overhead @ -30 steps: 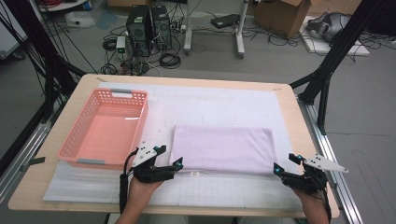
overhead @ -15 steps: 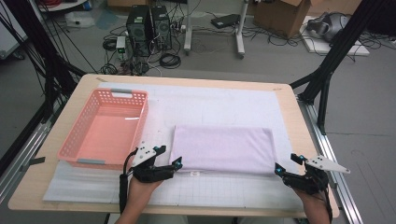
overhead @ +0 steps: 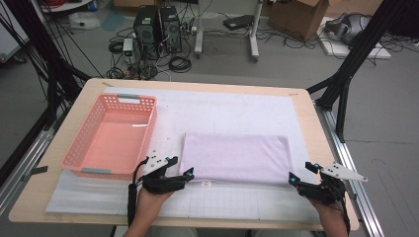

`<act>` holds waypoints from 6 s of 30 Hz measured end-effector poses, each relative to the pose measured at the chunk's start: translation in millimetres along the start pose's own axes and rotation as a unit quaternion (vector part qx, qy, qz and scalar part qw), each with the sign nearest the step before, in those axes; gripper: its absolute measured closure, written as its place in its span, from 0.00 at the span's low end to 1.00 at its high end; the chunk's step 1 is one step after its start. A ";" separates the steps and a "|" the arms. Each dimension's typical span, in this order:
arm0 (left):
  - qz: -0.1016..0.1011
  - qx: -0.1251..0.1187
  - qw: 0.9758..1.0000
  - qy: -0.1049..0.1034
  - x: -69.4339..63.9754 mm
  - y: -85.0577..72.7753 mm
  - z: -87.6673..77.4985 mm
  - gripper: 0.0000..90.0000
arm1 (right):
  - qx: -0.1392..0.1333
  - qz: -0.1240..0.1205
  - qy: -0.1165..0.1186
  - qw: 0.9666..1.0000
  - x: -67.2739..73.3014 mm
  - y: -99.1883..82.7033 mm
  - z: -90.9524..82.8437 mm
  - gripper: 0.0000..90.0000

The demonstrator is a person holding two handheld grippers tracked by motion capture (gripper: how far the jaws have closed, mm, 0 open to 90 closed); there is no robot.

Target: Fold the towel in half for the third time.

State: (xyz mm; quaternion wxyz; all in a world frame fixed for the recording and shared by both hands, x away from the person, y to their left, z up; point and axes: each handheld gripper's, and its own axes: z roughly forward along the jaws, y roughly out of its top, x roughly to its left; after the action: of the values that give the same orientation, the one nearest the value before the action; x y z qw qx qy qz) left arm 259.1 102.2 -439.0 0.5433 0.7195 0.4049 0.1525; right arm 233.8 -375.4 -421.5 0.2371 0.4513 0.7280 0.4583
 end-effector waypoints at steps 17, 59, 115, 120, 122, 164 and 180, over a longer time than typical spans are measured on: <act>-0.026 0.032 0.999 0.011 10.4 -3.0 7.1 0.37 | -0.003 -0.005 0.027 1.000 13.0 11.9 17.9 0.23; -0.079 0.108 0.990 0.036 13.6 -7.5 18.5 0.84 | 0.134 -0.128 0.171 0.968 117.9 127.0 239.4 0.34; -0.079 0.032 0.991 -0.108 -34.3 49.5 37.8 0.93 | 0.074 -0.139 0.230 0.960 107.0 175.9 200.4 0.90; -0.073 0.039 0.990 -0.115 -48.6 54.8 55.2 0.93 | 0.066 -0.131 0.217 0.965 87.1 172.1 185.8 0.90; -0.070 0.041 0.990 -0.119 -55.5 57.1 62.6 0.93 | 0.060 -0.130 0.212 0.967 79.2 170.0 180.4 0.90; -0.008 0.017 0.998 -0.054 -7.4 20.5 28.4 0.44 | 0.069 -0.026 0.035 0.997 -29.7 74.7 74.3 0.55; -0.015 0.011 0.999 -0.041 3.4 13.3 15.1 0.44 | 0.098 0.017 0.067 0.993 9.7 18.9 55.6 0.93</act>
State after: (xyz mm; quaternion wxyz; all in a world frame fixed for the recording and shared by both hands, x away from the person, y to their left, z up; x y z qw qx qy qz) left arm 276.7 93.7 -433.2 0.5540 0.7250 0.3942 0.1101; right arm 279.6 -338.5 -430.2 0.1349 0.4530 0.7759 0.4178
